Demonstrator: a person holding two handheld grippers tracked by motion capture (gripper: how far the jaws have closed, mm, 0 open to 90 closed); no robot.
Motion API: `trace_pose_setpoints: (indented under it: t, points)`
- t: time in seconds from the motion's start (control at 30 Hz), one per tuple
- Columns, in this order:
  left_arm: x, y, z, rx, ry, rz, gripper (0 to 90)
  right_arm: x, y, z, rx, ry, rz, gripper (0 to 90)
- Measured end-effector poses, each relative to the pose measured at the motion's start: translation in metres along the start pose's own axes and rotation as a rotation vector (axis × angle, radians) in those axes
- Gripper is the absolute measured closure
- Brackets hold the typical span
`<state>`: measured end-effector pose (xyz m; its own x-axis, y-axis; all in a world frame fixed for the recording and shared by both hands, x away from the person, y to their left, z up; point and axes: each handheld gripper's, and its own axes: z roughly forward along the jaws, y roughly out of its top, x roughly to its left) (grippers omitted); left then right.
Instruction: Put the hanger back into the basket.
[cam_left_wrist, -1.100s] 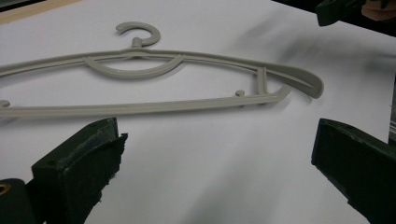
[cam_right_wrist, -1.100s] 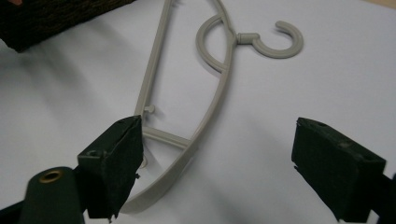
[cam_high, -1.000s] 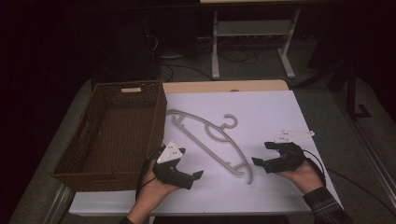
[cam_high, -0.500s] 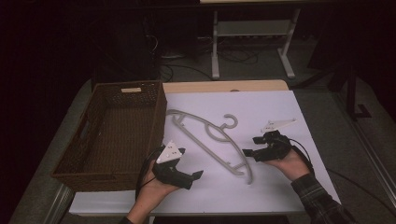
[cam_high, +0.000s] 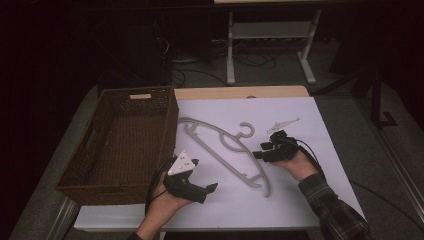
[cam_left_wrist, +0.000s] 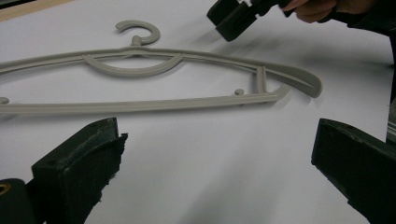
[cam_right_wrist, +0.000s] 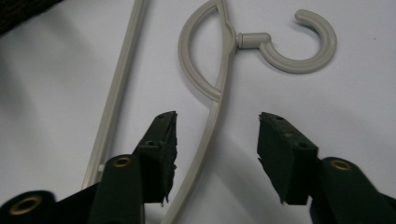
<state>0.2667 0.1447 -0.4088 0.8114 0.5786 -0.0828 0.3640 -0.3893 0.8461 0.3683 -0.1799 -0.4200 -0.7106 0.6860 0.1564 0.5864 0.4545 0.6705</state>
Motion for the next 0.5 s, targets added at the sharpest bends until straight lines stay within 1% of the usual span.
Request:
trace_pose_setpoints:
  t: [0.03, 0.17, 0.27, 0.37, 0.43, 0.5]
  points:
    - [0.0, 0.0, 0.0, 0.0, 0.0, -0.001, 1.1, -0.001, 0.002, 0.007, 0.009, 0.003, -0.01, 53.6]
    - [0.0, 0.0, 0.0, 0.0, 0.001, -0.002, 1.1, 0.003, 0.005, 0.021, 0.038, 0.007, -0.016, 58.1]
    - [0.0, 0.0, -0.001, -0.003, 0.0, -0.003, 1.1, 0.005, 0.005, 0.03, 0.062, -0.01, -0.027, 61.8]
    - [0.0, 0.0, -0.001, -0.004, 0.002, -0.003, 1.1, 0.004, 0.004, 0.035, 0.076, -0.025, -0.031, 65.6]
    - [0.0, 0.0, -0.001, -0.004, 0.004, -0.003, 1.1, 0.005, 0.003, 0.036, 0.084, -0.031, -0.038, 69.3]
    - [0.0, 0.0, -0.001, -0.004, 0.003, -0.002, 1.1, 0.005, 0.003, 0.038, 0.092, -0.037, -0.048, 71.1]
